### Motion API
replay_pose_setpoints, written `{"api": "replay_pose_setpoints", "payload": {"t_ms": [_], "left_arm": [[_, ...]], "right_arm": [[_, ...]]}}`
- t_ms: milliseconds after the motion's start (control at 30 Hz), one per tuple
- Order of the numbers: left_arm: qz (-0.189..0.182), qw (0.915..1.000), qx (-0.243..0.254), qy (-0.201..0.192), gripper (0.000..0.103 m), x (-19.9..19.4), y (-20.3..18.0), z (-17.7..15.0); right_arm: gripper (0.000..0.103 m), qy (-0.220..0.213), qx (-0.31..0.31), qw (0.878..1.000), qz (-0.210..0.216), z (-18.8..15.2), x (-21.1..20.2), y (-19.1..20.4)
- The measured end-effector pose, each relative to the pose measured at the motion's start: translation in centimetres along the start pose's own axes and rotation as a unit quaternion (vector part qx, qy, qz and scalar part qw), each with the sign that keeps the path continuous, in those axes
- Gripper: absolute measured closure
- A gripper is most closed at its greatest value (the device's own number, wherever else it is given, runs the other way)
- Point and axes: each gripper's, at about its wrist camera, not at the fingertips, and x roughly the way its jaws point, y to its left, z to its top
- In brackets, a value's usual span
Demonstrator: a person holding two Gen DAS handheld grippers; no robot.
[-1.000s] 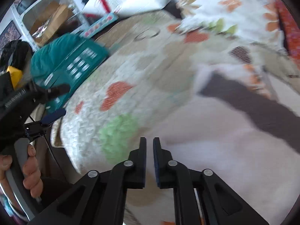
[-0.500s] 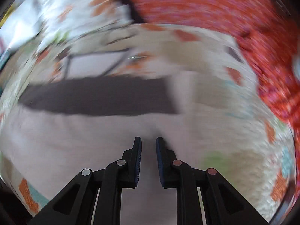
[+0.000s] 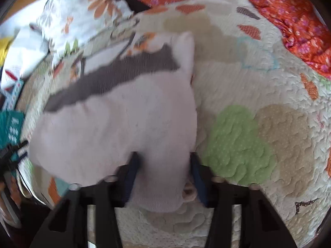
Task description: Fold small clothes
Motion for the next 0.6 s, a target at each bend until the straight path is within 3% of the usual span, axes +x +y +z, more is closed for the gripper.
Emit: {"api": "replay_pose_setpoints", "payload": {"t_ms": [100,200,433,600], "left_arm": [[0.017,0.9996,0.009,0.021,0.031,1.0,-0.1,-0.3],[0.023,0.9991,0.015,0.033,0.031,1.6,0.0,-0.4],[0.027,0.999,0.023,0.029,0.029,1.7,0.0,-0.7],[-0.014,0.9995,0.023,0.016,0.029,0.9,-0.3,-0.7]], "right_arm": [[0.066,-0.015,0.025,0.999,-0.028,0.8,-0.2,-1.5],[0.057,-0.051,0.039,0.996,-0.064,1.2,-1.5,-2.1],[0.054,-0.135,0.067,0.987,-0.052,0.8,-4.3,-3.4],[0.051,-0.179,0.083,0.979,-0.043,0.6,-6.1,-3.1]]}}
